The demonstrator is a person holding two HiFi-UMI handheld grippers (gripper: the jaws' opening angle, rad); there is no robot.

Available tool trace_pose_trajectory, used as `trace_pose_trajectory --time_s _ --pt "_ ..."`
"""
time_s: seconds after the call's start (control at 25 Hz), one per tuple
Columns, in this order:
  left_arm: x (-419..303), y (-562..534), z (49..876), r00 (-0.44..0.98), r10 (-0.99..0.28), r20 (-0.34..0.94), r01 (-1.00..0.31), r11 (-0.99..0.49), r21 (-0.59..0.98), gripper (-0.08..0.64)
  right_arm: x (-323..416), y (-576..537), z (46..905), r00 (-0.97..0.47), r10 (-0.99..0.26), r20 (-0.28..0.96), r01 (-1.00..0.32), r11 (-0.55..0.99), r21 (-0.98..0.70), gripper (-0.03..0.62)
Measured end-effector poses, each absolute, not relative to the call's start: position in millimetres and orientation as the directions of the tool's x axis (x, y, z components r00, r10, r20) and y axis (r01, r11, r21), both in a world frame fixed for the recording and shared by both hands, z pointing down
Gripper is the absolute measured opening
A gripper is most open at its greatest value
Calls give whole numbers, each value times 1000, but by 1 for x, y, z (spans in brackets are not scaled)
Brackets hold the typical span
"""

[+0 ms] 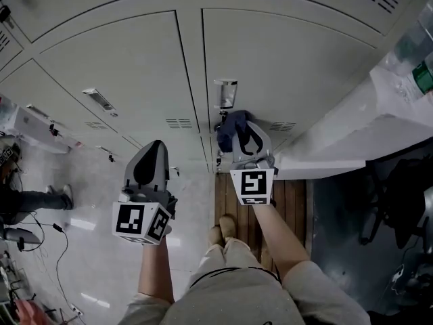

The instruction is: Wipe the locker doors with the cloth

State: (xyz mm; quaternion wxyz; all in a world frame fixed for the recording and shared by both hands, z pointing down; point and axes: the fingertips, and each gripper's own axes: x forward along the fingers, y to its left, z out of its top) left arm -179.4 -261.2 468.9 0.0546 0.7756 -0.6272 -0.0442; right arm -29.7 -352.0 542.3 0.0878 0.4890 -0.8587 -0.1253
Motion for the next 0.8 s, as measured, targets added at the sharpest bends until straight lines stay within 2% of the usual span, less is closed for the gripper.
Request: trace_pose_trajectory --time_s 0.24,0.8 --pt "-169 -265 466 230 -973 -1 -963 -228 141 -2 -6 -356 545 -469 -882 43 -826 455 333 69" --pt "-121 -279 464 324 -946 -15 -937 -322 137 -2 111 -371 552 -269 -960 71 -888 276 367 78"
